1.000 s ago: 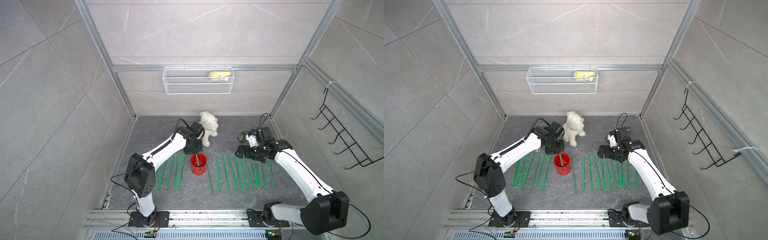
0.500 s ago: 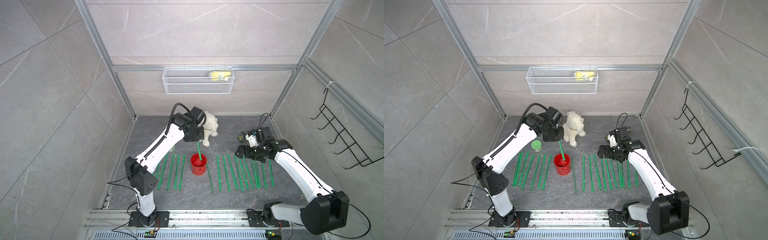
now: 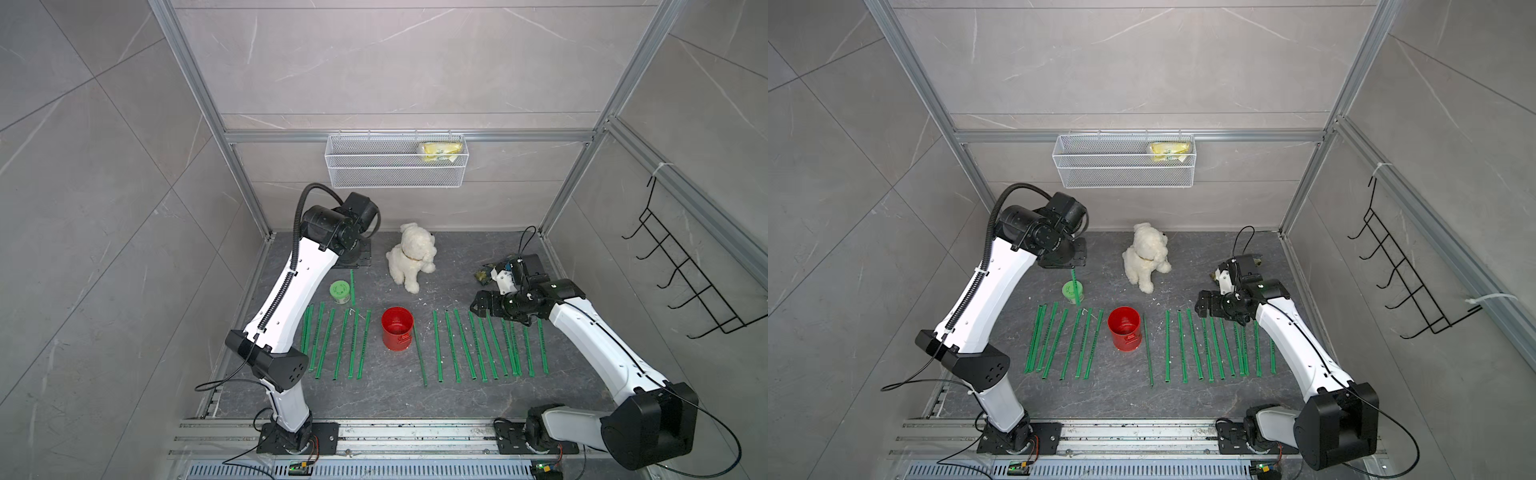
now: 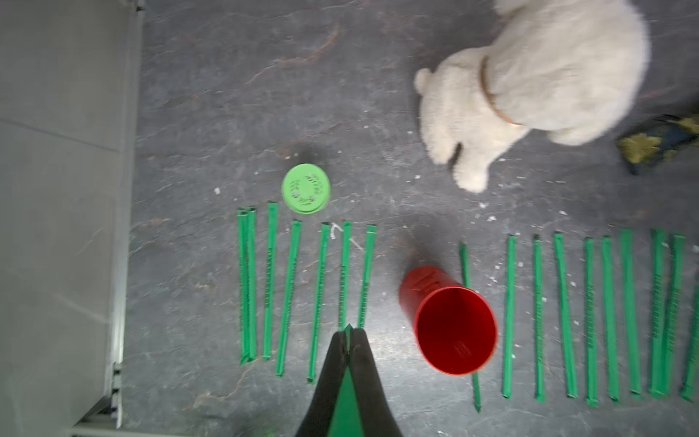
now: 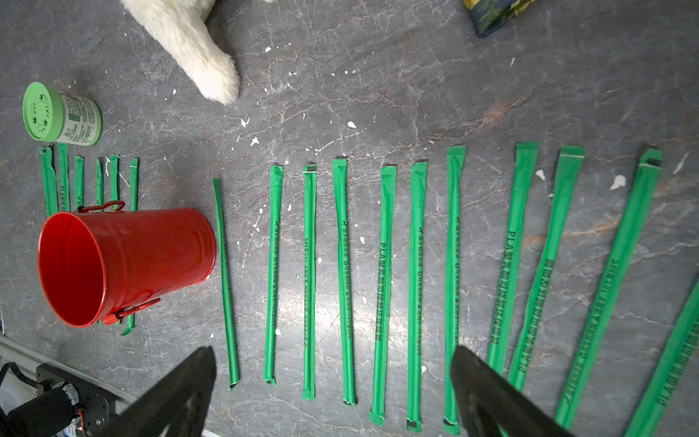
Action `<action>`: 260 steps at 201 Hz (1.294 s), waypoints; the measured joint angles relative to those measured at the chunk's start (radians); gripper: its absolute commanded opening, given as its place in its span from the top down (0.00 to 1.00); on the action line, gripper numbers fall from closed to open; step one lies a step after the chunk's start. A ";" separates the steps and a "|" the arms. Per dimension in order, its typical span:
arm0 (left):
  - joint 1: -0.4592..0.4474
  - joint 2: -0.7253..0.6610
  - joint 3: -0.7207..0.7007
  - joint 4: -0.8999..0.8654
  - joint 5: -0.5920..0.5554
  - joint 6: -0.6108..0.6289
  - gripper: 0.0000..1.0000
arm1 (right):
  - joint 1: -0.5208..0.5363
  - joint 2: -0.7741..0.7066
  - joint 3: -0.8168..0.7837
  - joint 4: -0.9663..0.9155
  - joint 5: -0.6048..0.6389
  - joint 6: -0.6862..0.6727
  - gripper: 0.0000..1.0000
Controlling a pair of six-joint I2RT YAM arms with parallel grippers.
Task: Take the straws out of the storage container
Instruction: Pick up the straw from the container, then place the straw at the center of the board.
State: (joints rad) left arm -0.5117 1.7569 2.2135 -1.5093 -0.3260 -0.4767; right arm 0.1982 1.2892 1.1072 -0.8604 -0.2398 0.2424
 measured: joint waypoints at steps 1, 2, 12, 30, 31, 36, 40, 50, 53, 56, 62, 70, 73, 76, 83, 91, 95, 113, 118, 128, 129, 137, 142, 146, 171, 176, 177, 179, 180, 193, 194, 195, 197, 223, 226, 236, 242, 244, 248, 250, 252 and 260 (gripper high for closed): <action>0.006 -0.002 -0.005 0.000 -0.003 0.002 0.99 | 0.000 0.000 0.000 0.000 0.000 0.000 0.00; 0.010 -0.003 -0.008 -0.001 -0.005 0.003 0.99 | 0.000 0.000 0.000 0.000 0.000 0.000 0.00; 0.059 -0.021 -0.047 -0.003 -0.019 0.013 0.99 | 0.000 0.000 0.000 0.000 0.000 0.000 0.00; 0.138 -0.043 -0.100 -0.006 -0.048 0.033 0.99 | 0.000 0.000 0.000 0.000 0.000 0.000 0.00; 0.141 -0.044 -0.103 -0.006 -0.049 0.034 0.99 | 0.000 0.000 0.000 0.000 0.000 0.000 0.00; 0.159 -0.050 -0.117 -0.006 -0.059 0.039 0.99 | 0.000 0.000 0.000 0.000 0.000 0.000 0.00; 0.175 -0.054 -0.130 -0.006 -0.065 0.045 0.99 | 0.000 0.000 0.000 0.000 0.000 0.000 0.00; 0.204 -0.061 -0.158 -0.005 -0.076 0.060 0.99 | 0.000 0.000 0.000 0.000 0.000 0.000 0.00; 0.212 -0.064 -0.166 -0.005 -0.080 0.064 0.99 | 0.000 0.000 0.000 0.000 -0.001 0.000 0.00; 0.220 -0.065 -0.174 -0.005 -0.085 0.068 0.99 | 0.000 0.000 0.000 0.000 -0.001 0.000 0.00; 0.237 -0.068 -0.193 -0.003 -0.091 0.077 0.99 | 0.000 0.001 0.000 0.000 -0.001 0.000 0.00; 0.258 -0.070 -0.218 0.000 -0.095 0.089 1.00 | 0.000 0.002 0.000 0.000 0.000 0.000 0.00; 0.266 -0.070 -0.228 0.001 -0.096 0.092 1.00 | 0.000 0.003 0.000 0.000 -0.001 0.000 0.00; 0.272 -0.070 -0.236 0.001 -0.097 0.096 1.00 | 0.000 0.004 0.000 0.001 -0.001 0.000 0.00; 0.287 -0.069 -0.261 0.002 -0.102 0.105 1.00 | 0.000 0.006 0.000 0.001 -0.001 0.000 0.00; 0.302 -0.068 -0.285 0.002 -0.107 0.114 1.00 | 0.000 0.009 0.000 0.002 -0.002 0.000 0.00; 0.311 -0.067 -0.298 0.002 -0.111 0.119 1.00 | 0.000 0.010 0.000 0.002 -0.003 0.000 0.00; 0.339 -0.056 -0.346 0.003 -0.116 0.135 1.00 | 0.000 0.014 0.000 0.002 -0.004 0.000 0.00; 0.346 -0.050 -0.357 0.003 -0.116 0.141 1.00 | 0.000 0.014 0.000 0.003 -0.004 0.000 0.00; 0.359 -0.038 -0.378 0.004 -0.116 0.150 1.00 | 0.000 0.015 -0.002 0.006 -0.004 0.000 0.00; 0.359 -0.037 -0.379 0.004 -0.116 0.151 1.00 | 0.000 0.015 -0.002 0.006 -0.004 0.000 0.00; 0.371 -0.022 -0.395 0.008 -0.116 0.159 1.00 | 0.000 0.017 -0.002 0.007 -0.004 0.000 0.00; 0.376 -0.014 -0.402 0.011 -0.115 0.163 1.00 | 0.000 0.018 -0.003 0.009 -0.004 0.000 0.00; 0.382 -0.005 -0.410 0.017 -0.115 0.167 1.00 | 0.000 0.019 -0.003 0.011 -0.004 0.000 0.00; 0.411 0.050 -0.451 0.049 -0.107 0.185 1.00 | 0.000 0.028 -0.004 0.016 -0.004 0.000 0.00; 0.417 0.060 -0.459 0.057 -0.103 0.188 1.00 | 0.000 0.030 -0.005 0.019 -0.004 0.000 0.00; 0.418 0.062 -0.459 0.058 -0.103 0.188 1.00 | 0.000 0.030 -0.006 0.019 -0.004 0.000 0.00; 0.420 0.067 -0.462 0.061 -0.100 0.190 1.00 | 0.000 0.031 -0.006 0.021 -0.004 0.000 0.00; 0.422 0.069 -0.463 0.063 -0.098 0.190 1.00 | 0.000 0.032 -0.007 0.022 -0.004 0.000 0.00; 0.436 0.096 -0.479 0.084 -0.085 0.195 1.00 | 0.000 0.035 -0.016 0.029 -0.004 0.000 0.00; 0.436 0.097 -0.480 0.085 -0.085 0.195 1.00 | 0.000 0.035 -0.017 0.029 -0.004 0.000 0.00; 0.437 0.098 -0.480 0.086 -0.084 0.195 1.00 | 0.000 0.036 -0.017 0.029 -0.003 0.000 0.00; 0.439 0.103 -0.483 0.089 -0.082 0.196 1.00 | 0.000 0.037 -0.019 0.029 -0.003 0.000 0.00; 0.453 0.153 -0.490 0.118 -0.060 0.202 1.00 | 0.000 0.057 -0.040 0.043 -0.003 0.000 0.00; 0.454 0.160 -0.490 0.122 -0.059 0.202 1.00 | 0.000 0.060 -0.042 0.045 -0.004 0.000 0.00; 0.456 0.175 -0.491 0.132 -0.055 0.204 1.00 | 0.000 0.068 -0.050 0.051 -0.003 0.000 0.00; 0.457 0.184 -0.492 0.138 -0.055 0.205 1.00 | 0.000 0.072 -0.054 0.053 -0.003 0.000 0.00; 0.457 0.188 -0.492 0.141 -0.054 0.205 1.00 | 0.000 0.074 -0.056 0.054 -0.004 0.000 0.00; 0.457 0.193 -0.492 0.143 -0.053 0.206 1.00 | 0.000 0.077 -0.058 0.055 -0.003 0.000 0.00; 0.457 0.196 -0.492 0.145 -0.053 0.206 1.00 | 0.000 0.078 -0.059 0.056 -0.004 0.000 0.00; 0.457 0.199 -0.493 0.146 -0.053 0.206 1.00 | 0.000 0.079 -0.060 0.056 -0.004 0.000 0.00; 0.457 0.210 -0.497 0.153 -0.051 0.206 1.00 | 0.000 0.082 -0.064 0.061 -0.004 0.000 0.00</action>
State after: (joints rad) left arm -0.0544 1.9667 1.7164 -1.3560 -0.3767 -0.2707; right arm 0.1982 1.3716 1.0428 -0.7990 -0.2436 0.2428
